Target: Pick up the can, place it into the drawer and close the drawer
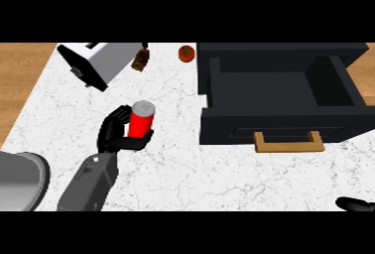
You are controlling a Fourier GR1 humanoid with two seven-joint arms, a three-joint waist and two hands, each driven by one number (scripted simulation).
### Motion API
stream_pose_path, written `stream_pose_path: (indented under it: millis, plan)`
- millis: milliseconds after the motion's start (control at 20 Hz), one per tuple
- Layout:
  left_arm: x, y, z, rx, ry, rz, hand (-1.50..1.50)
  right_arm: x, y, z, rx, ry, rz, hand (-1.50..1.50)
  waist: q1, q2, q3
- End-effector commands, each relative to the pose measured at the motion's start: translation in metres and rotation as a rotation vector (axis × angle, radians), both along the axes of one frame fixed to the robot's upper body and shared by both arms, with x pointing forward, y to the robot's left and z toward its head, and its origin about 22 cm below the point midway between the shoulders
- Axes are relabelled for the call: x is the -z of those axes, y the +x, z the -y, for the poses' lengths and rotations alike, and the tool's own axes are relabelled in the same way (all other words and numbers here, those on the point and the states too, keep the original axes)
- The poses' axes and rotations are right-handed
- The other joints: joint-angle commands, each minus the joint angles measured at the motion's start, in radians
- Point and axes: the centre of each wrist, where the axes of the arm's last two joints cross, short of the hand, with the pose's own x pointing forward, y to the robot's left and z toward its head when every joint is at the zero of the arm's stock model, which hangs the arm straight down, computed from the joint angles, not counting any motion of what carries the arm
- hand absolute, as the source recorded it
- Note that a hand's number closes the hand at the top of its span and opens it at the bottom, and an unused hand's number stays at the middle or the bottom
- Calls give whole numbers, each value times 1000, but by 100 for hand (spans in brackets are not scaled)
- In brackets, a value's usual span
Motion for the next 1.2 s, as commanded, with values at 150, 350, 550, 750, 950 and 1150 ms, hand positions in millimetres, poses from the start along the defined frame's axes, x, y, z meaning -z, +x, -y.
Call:
stream_pose_path:
  millis: [150,350,550,750,950,1150]
  plan:
    - [-49,34,33,71,9,28,150,-18,-7,-12,20,2,1,-150,14,-6,1]
    - [-85,52,58,106,39,70,150,-2,-6,-16,19,-20,0,-150,12,-6,1]
    - [-132,69,60,152,78,76,150,-4,-13,-1,41,-18,4,-150,11,-7,1]
    - [-180,67,104,200,51,109,150,-10,-8,3,43,-17,-4,-150,14,-8,1]
    - [-208,69,129,199,52,109,150,-9,-11,4,8,-24,6,-150,3,-6,1]
    - [-261,74,156,209,71,135,150,-13,-7,-15,11,-25,11,-150,4,-5,1]
